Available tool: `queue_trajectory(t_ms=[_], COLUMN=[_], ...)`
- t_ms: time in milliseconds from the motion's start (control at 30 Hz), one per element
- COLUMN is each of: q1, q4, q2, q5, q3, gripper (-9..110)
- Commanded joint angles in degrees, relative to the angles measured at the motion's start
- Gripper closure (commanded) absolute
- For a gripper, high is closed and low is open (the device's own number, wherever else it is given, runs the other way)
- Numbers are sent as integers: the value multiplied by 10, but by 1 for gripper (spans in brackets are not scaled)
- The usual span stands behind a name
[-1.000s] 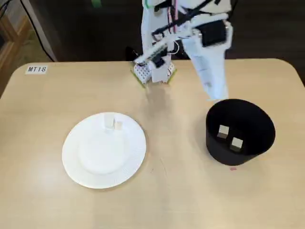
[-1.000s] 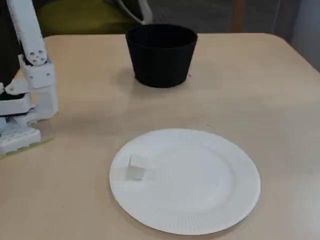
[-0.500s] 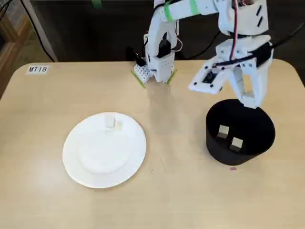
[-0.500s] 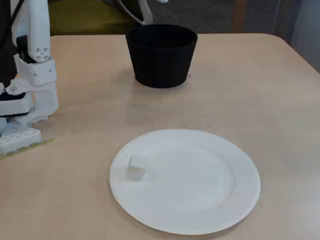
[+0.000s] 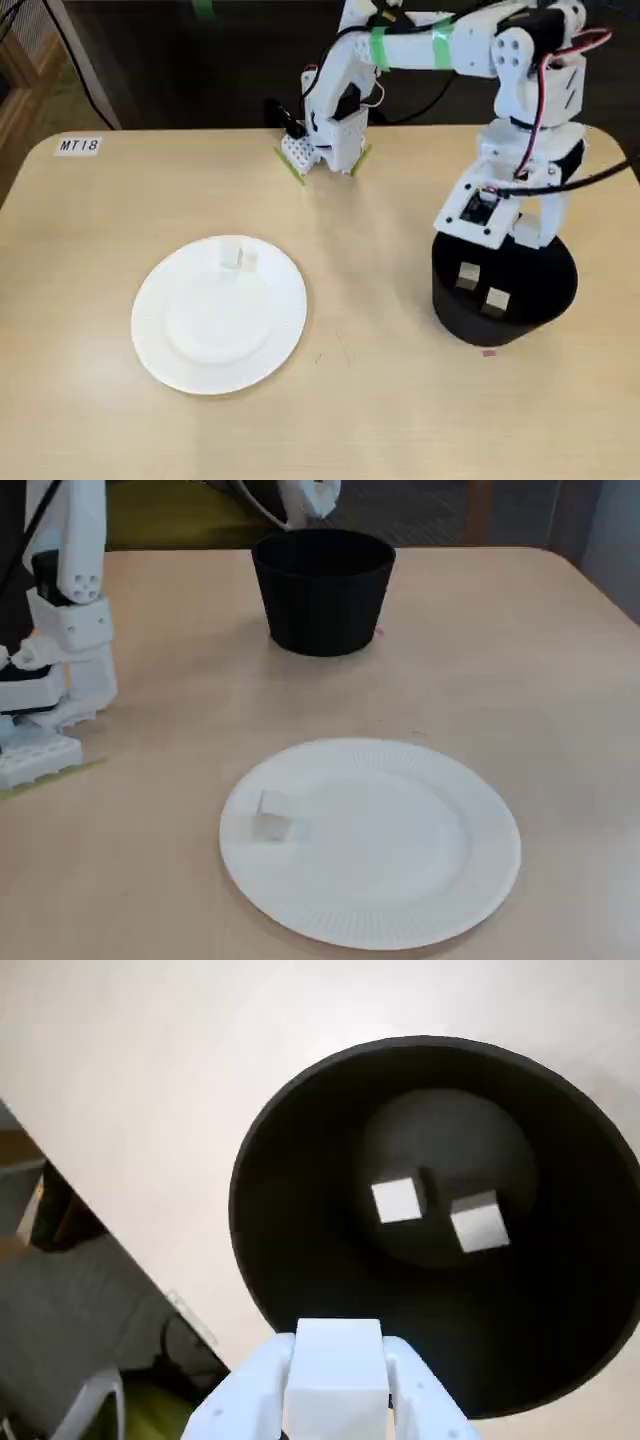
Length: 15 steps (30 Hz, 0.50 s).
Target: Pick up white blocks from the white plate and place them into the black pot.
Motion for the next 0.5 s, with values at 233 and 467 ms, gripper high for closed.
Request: queue_trajectory(t_ms=[233, 467], q1=[31, 113], q4=[0, 1], q2=[6, 41], q5=[-22, 19], q3=[2, 11], gripper=[82, 104])
